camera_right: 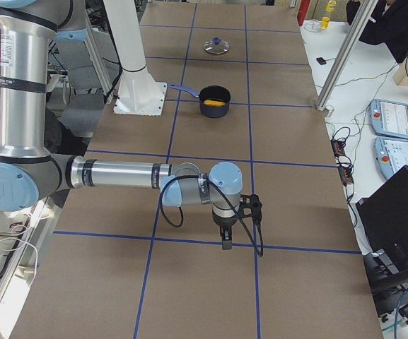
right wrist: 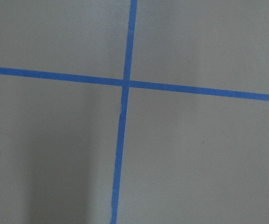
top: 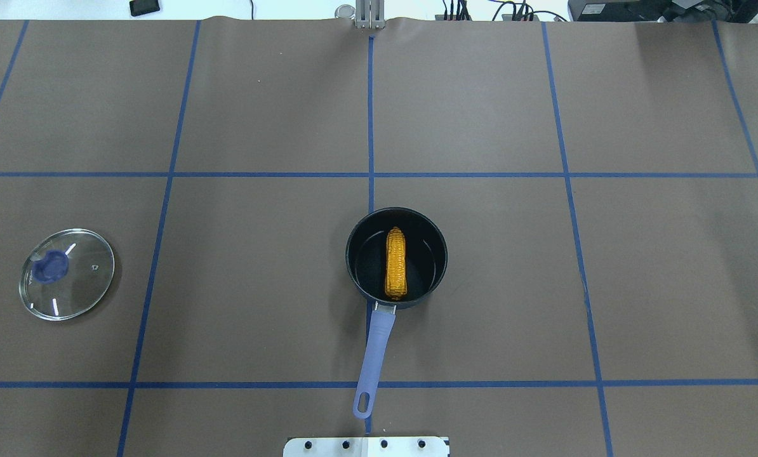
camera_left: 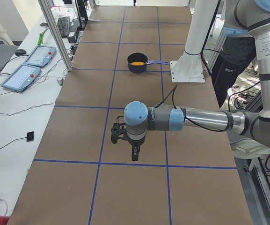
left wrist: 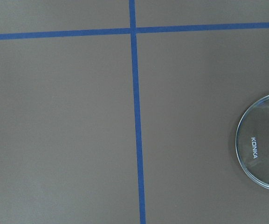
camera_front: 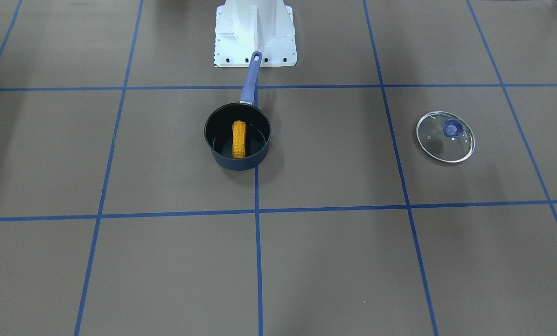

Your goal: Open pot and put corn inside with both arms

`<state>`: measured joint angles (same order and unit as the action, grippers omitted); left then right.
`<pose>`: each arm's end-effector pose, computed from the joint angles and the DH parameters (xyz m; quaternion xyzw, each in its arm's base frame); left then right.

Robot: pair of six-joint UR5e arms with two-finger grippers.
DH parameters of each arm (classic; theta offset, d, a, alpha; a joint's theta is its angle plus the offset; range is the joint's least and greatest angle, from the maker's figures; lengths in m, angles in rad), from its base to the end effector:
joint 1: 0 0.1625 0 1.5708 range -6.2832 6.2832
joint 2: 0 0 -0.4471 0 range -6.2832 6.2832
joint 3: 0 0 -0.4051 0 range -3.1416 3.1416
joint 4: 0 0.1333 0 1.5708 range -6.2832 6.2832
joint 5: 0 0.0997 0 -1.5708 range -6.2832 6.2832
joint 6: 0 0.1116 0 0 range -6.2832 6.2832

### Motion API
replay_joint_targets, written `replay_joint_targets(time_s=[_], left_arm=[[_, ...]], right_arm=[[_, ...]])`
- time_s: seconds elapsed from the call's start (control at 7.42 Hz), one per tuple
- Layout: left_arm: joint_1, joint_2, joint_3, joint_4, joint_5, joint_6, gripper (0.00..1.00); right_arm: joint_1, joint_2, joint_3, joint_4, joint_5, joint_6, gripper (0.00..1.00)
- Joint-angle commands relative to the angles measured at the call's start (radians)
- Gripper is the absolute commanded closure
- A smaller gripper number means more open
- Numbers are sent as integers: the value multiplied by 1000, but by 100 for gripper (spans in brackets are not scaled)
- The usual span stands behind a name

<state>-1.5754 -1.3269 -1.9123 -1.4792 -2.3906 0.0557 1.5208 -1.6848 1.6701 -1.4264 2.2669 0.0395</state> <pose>-0.0535 -0.3951 0.6324 0.0148 0.3983 0.0246 0.9168 0.0385 -0.4666 0.6847 0.0456 -0.3427 -0.0270 0.9379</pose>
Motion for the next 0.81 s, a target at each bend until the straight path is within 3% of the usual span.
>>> replay_joint_targets(time_s=[0.0,0.67], left_arm=[[0,0,-1,0,-1,1,2],[0,0,-1,2,-1,3,2]], right_arm=[[-1,-6,-4,0,-6,0,0],[-1,-6,-4,1,3,2,0]])
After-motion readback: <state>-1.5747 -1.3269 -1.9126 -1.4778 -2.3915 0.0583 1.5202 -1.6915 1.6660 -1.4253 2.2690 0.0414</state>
